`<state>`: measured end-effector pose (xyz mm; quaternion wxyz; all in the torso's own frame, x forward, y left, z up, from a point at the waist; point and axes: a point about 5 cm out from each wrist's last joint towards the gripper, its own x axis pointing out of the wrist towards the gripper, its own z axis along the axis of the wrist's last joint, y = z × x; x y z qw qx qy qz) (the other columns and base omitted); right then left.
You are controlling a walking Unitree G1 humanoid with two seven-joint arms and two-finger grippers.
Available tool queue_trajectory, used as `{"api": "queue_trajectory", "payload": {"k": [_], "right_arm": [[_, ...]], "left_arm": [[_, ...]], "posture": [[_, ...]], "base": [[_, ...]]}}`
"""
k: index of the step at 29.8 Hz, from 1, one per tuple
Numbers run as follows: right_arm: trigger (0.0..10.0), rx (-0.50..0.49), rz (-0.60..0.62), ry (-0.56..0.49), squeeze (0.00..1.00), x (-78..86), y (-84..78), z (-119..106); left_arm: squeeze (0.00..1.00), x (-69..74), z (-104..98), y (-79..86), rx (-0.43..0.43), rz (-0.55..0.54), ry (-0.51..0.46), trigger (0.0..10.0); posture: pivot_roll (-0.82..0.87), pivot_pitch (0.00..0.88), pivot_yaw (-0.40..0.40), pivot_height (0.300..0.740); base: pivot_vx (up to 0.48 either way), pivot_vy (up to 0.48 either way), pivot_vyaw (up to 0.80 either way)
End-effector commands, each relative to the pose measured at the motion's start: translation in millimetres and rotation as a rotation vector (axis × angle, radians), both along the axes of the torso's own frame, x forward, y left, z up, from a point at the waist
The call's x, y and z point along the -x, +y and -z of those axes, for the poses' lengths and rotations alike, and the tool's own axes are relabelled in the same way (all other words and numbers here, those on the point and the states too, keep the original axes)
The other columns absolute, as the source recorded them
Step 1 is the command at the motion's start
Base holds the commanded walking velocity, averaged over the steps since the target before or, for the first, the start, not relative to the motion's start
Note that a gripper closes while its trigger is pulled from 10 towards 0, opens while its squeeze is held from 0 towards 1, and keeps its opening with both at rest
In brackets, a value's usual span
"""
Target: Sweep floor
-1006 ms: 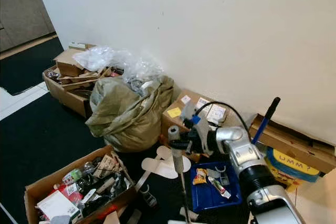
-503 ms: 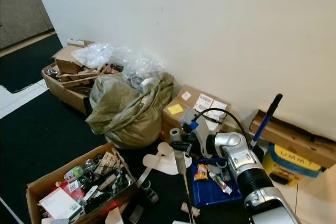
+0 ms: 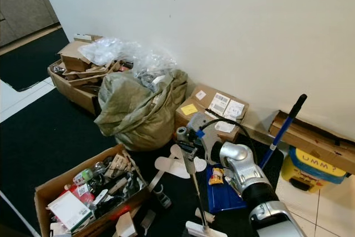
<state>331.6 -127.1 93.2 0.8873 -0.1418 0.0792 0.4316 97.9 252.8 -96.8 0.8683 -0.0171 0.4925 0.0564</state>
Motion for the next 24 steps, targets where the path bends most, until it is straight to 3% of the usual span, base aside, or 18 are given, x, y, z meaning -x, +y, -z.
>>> {"api": "queue_trajectory", "payload": {"k": [1,24], "right_arm": [[10.0,-0.008,0.013,-0.059,0.00,-3.8,0.2,-7],[10.0,-0.110,-0.012,-0.201,0.00,-17.1,7.7,-40]], "left_arm": [[0.00,5.6,0,4.6,-0.011,0.007,0.016,10.0],[0.00,2.4,-1,4.4,-0.009,0.006,0.010,10.0]], "posture": [[-0.02,0.121,0.027,0.740],[-0.02,0.099,0.027,0.740]], "base": [[0.000,0.000,0.00],[0.000,0.000,0.00]]}}
